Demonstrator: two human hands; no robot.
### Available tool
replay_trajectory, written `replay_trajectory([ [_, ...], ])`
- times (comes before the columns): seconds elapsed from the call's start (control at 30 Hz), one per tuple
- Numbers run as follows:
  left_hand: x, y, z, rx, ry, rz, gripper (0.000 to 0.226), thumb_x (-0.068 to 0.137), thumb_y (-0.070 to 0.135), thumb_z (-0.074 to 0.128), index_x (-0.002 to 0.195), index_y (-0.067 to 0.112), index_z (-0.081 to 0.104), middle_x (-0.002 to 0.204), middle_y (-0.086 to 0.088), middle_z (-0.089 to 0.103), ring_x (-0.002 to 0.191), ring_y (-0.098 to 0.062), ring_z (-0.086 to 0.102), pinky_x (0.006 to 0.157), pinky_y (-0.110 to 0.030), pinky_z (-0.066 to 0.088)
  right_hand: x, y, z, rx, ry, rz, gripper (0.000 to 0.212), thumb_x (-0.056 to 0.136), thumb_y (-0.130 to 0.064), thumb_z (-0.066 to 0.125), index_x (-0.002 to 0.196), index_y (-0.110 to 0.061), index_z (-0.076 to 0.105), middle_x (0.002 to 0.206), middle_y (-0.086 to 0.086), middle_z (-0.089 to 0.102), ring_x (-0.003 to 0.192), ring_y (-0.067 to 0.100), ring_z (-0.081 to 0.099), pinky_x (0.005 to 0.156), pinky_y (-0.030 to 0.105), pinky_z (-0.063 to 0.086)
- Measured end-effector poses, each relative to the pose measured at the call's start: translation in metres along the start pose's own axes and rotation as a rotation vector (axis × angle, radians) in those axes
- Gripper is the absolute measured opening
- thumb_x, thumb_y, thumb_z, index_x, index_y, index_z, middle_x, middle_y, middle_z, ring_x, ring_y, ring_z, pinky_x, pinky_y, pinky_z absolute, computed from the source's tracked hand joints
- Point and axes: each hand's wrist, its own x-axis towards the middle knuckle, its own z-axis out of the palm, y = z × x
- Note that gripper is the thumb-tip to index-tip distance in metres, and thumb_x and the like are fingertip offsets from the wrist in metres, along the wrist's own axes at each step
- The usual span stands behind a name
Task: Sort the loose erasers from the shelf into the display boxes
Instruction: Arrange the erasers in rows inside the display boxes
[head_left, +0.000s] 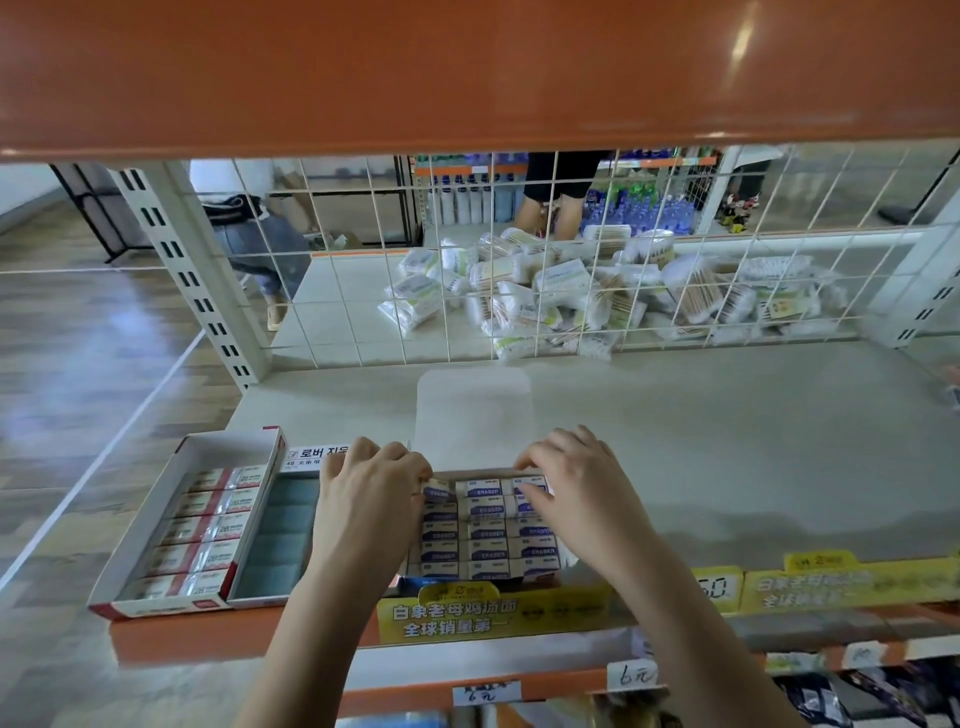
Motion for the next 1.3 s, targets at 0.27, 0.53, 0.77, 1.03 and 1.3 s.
replay_trajectory([
  [0.27, 0.005, 0.001, 0.001, -0.016, -0.017, 0.013, 0.026, 0.096, 0.035, 0.042, 0.114, 0.033, 0.06, 0.117, 0.016, 0.059, 0.114, -0.012, 0.039, 0.091, -0.032, 0.025, -0.001, 0.003, 0.003, -0.011, -0.013, 0.001, 0.019, 0.089, -0.026, 0.059, 0.105, -0.018, 0.064, 0.104, -0.006, 0.06, 0.106, 0.015, 0.047, 0.089, 0.023, 0.035],
  [0.53, 0.01, 0.005, -0.001, 0.04, -0.024, 0.049, 0.024, 0.094, 0.034, 0.045, 0.111, 0.029, 0.062, 0.116, 0.013, 0.058, 0.112, -0.014, 0.038, 0.093, -0.032, 0.027, -0.002, 0.006, 0.005, -0.015, -0.03, 0.016, 0.02, 0.091, -0.027, 0.056, 0.107, -0.019, 0.063, 0.106, -0.007, 0.059, 0.106, 0.013, 0.045, 0.091, 0.022, 0.035],
  [0.77, 0.008, 0.009, -0.001, 0.113, -0.029, 0.063, 0.023, 0.093, 0.039, 0.047, 0.106, 0.026, 0.061, 0.107, 0.008, 0.061, 0.106, -0.015, 0.043, 0.092, -0.033, 0.029, -0.003, 0.007, 0.006, -0.007, -0.023, 0.022, 0.02, 0.091, -0.027, 0.055, 0.108, -0.02, 0.062, 0.107, -0.007, 0.058, 0.106, 0.011, 0.044, 0.091, 0.021, 0.035],
  [1.03, 0.006, 0.008, -0.001, 0.092, -0.016, 0.059, 0.019, 0.093, 0.037, 0.045, 0.107, 0.027, 0.052, 0.11, 0.009, 0.056, 0.106, -0.015, 0.044, 0.093, -0.033, 0.03, -0.004, 0.009, 0.004, 0.005, -0.022, 0.023, 0.02, 0.091, -0.024, 0.057, 0.109, -0.019, 0.063, 0.107, -0.006, 0.059, 0.106, 0.011, 0.045, 0.09, 0.02, 0.035],
  [1.3, 0.014, 0.014, -0.004, 0.107, -0.052, 0.127, 0.023, 0.093, 0.038, 0.046, 0.112, 0.029, 0.055, 0.115, 0.008, 0.056, 0.109, -0.014, 0.045, 0.095, -0.032, 0.031, -0.004, 0.012, -0.013, 0.069, -0.062, -0.001, 0.023, 0.091, -0.028, 0.057, 0.112, -0.02, 0.061, 0.111, -0.008, 0.057, 0.111, 0.008, 0.042, 0.086, 0.013, 0.028],
])
